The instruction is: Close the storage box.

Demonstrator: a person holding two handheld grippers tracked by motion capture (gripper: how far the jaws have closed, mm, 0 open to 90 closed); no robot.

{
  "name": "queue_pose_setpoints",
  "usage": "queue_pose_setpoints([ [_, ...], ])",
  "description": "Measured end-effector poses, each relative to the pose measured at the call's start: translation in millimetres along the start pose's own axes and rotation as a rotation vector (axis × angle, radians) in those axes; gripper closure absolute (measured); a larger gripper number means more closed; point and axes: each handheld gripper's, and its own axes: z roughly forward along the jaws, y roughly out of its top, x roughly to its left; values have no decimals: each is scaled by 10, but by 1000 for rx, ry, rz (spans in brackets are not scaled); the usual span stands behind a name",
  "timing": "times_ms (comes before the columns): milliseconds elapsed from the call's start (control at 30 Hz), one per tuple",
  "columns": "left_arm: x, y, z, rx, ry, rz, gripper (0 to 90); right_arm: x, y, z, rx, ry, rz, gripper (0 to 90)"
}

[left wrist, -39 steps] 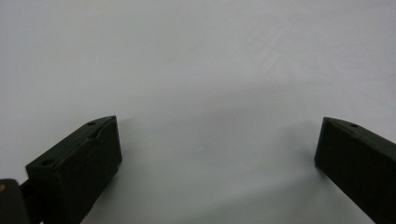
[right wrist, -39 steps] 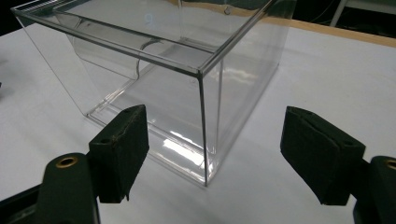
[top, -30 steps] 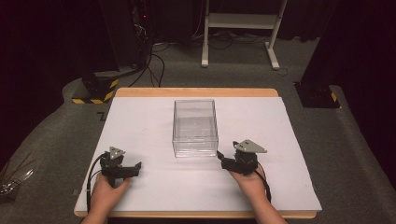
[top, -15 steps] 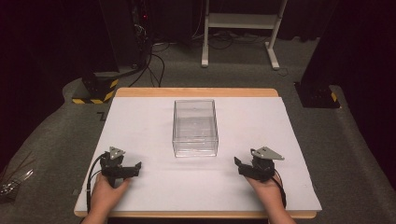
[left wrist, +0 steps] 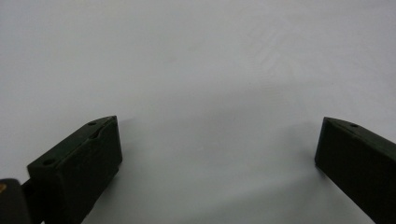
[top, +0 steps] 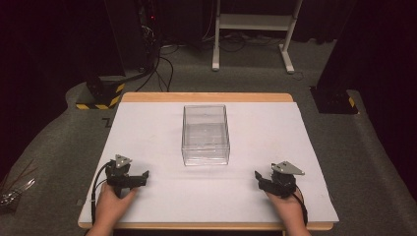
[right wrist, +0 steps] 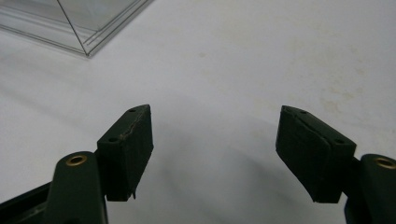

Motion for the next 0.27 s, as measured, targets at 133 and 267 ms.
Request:
queue_pose_setpoints([
  [133,0,0,-1,0,1,1,9,-10,0,7,5,4,3,280],
  [267,1,0,0,0,1,1,9,-25,3,12,11,9,16,280],
])
